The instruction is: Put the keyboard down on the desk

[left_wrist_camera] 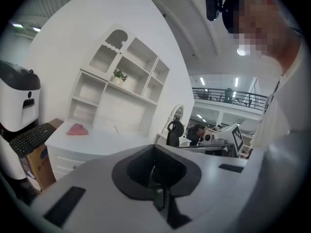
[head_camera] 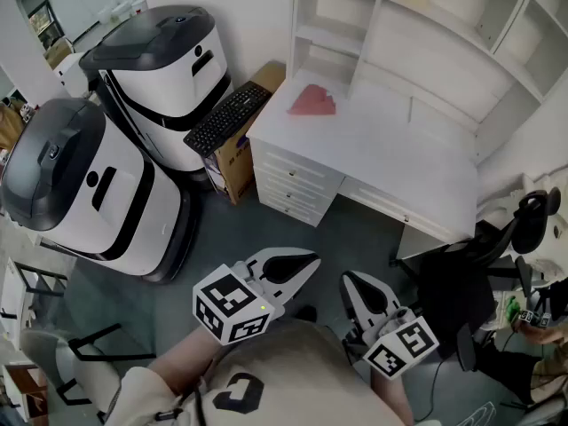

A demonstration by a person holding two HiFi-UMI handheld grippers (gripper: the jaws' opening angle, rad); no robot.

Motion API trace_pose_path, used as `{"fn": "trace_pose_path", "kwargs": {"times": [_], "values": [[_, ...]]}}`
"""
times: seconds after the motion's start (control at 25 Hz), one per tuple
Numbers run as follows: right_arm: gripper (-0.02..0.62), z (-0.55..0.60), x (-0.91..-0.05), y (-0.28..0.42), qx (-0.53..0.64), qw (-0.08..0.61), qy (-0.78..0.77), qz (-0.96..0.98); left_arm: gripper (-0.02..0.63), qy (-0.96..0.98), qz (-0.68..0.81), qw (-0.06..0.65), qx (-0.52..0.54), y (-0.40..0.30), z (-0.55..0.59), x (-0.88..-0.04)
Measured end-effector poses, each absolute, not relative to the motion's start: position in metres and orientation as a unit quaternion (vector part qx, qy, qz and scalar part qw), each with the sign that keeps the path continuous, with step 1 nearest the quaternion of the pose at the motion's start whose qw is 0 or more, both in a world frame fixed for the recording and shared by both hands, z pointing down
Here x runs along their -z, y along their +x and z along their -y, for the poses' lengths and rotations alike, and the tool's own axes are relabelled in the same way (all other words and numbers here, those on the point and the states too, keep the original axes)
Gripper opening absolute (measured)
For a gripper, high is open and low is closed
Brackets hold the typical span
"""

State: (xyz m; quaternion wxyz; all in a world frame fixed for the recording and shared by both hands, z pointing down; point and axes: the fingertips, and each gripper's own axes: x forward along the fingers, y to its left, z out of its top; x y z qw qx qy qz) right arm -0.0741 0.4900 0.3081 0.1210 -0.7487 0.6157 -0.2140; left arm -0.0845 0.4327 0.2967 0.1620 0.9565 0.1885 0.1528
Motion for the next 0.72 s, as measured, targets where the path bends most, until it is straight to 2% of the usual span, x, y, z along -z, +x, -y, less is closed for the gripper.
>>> {"fn": "trace_pose_path", "kwargs": {"times": [0.28, 0.72], "values": [[0.025, -0.501, -0.308, -0.037, 0.184, 0.056, -0.745, -0.638, 0.011, 0.972, -0.122, 0.131, -0.150, -0.055, -0.441, -0.301], [0.025, -0.520, -0.315, -0.010, 0.194, 0.096, -0.703, -0.677, 0.011, 0.975, -0.067, 0.130, -0.167, -0.037, -0.461, -0.306]]}}
